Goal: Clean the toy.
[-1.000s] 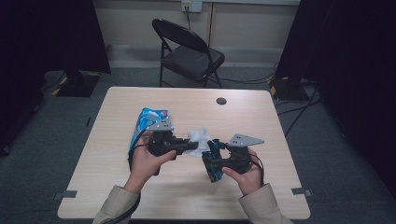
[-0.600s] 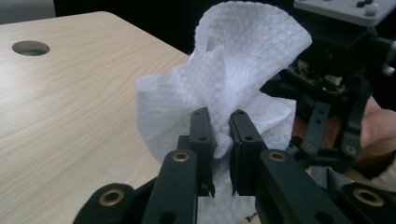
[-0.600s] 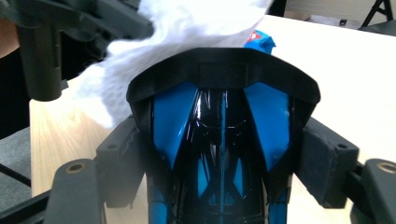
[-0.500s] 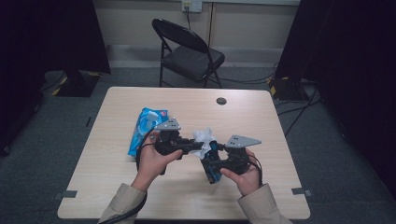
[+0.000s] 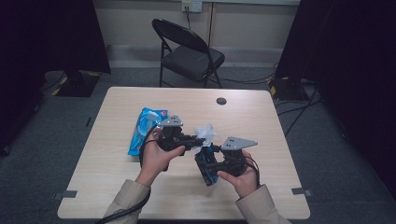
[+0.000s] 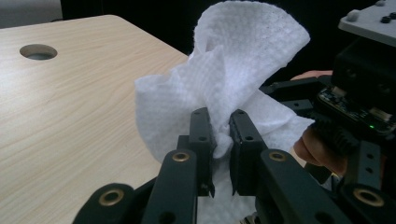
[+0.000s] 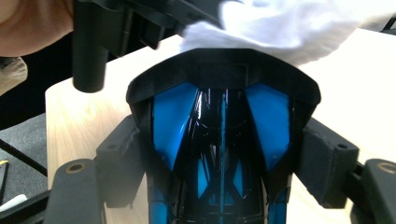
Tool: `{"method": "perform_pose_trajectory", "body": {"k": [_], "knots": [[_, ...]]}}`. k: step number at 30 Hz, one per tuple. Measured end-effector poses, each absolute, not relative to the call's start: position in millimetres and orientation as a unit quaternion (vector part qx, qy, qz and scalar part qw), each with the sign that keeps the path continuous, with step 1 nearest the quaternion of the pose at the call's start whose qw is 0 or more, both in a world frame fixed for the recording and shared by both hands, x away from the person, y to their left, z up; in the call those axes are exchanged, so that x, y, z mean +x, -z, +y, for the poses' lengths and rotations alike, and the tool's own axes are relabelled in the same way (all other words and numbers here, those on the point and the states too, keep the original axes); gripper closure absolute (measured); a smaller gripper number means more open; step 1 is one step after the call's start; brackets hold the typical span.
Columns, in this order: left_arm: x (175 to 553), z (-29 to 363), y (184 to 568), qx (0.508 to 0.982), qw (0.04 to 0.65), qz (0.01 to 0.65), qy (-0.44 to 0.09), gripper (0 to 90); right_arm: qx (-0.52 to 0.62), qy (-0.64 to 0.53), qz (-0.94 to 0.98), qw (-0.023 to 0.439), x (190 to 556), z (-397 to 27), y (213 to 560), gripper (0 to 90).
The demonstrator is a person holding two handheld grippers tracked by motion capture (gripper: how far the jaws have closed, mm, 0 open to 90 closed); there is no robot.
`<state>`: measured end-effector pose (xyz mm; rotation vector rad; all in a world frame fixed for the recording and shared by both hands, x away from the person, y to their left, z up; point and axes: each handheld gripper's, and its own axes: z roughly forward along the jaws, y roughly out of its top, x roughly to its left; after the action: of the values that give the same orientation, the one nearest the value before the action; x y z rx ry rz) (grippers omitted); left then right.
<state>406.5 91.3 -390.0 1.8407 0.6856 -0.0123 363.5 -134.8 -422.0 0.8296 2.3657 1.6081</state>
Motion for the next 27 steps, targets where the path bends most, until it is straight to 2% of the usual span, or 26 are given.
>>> {"method": "perform_pose_trajectory", "body": {"k": [17, 27], "knots": [[416, 86, 401, 0.779, 0.549, 0.302, 0.005, 80.8, 0.260, -0.539, 0.797, 0.076, 358, -126, 420, 25.8], [415, 111, 399, 0.769, 0.550, 0.324, -0.009, 80.9, 0.268, -0.544, 0.791, 0.080, 360, -132, 418, 25.7]]}}
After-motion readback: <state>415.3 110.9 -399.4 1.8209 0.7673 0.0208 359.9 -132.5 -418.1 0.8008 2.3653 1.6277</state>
